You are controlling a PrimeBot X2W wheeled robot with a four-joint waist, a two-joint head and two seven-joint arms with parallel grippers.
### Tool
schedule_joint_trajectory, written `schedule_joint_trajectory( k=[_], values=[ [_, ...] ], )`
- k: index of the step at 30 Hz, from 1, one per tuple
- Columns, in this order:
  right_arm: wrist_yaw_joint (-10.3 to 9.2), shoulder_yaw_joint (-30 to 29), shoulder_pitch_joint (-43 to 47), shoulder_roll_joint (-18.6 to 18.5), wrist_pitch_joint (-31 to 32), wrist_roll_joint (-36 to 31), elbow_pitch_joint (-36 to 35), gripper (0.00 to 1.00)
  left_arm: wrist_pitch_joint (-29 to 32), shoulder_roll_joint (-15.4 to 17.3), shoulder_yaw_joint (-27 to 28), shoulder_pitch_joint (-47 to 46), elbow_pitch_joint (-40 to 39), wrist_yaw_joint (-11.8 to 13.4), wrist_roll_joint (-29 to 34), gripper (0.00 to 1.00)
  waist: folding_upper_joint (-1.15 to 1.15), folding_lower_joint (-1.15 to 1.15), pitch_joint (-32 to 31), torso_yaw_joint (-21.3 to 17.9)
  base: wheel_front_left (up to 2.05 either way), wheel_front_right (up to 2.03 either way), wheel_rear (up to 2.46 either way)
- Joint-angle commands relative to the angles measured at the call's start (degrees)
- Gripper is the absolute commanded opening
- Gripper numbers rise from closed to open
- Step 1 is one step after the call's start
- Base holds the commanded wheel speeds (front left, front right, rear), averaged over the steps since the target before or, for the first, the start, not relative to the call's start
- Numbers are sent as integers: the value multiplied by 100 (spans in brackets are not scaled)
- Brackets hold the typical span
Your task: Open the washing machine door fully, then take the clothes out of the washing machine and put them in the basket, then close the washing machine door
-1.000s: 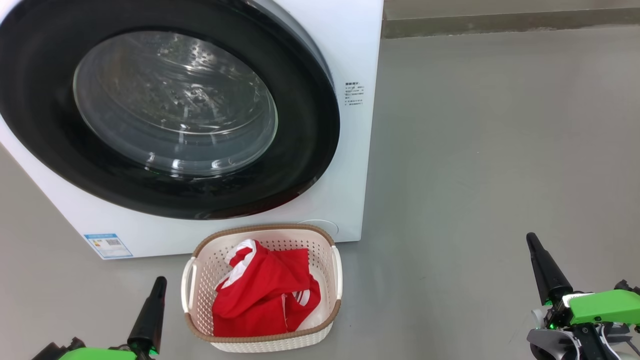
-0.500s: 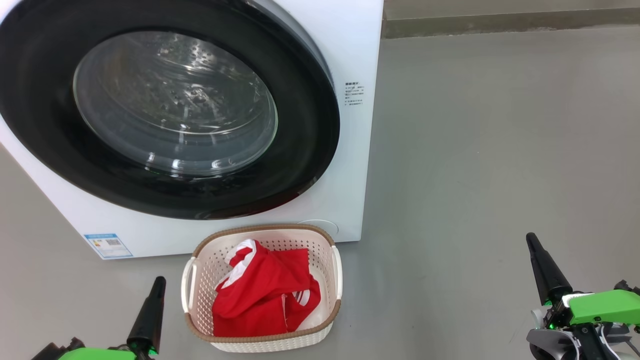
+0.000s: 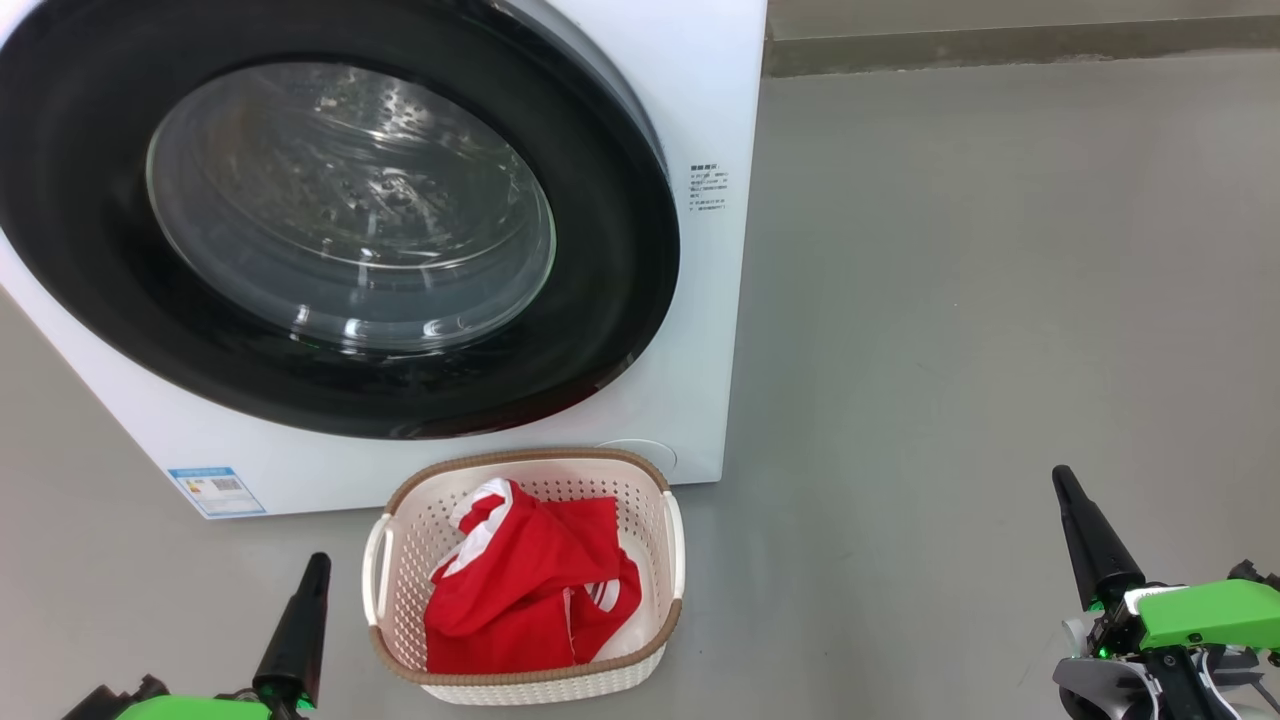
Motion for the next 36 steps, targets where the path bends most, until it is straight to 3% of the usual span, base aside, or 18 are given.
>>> schedule_joint_trajectory(
  k=[1, 36],
  values=[
    [3, 95, -243, -49, 35, 38, -166, 0, 50, 52, 209, -233, -155, -38, -7, 0, 0, 0, 0, 0, 0, 0, 0],
    [3, 92, -243, -47, 37, 35, -166, 0, 69, 35, 233, -235, -155, -38, 12, 0, 0, 0, 0, 0, 0, 0, 0]
  ],
)
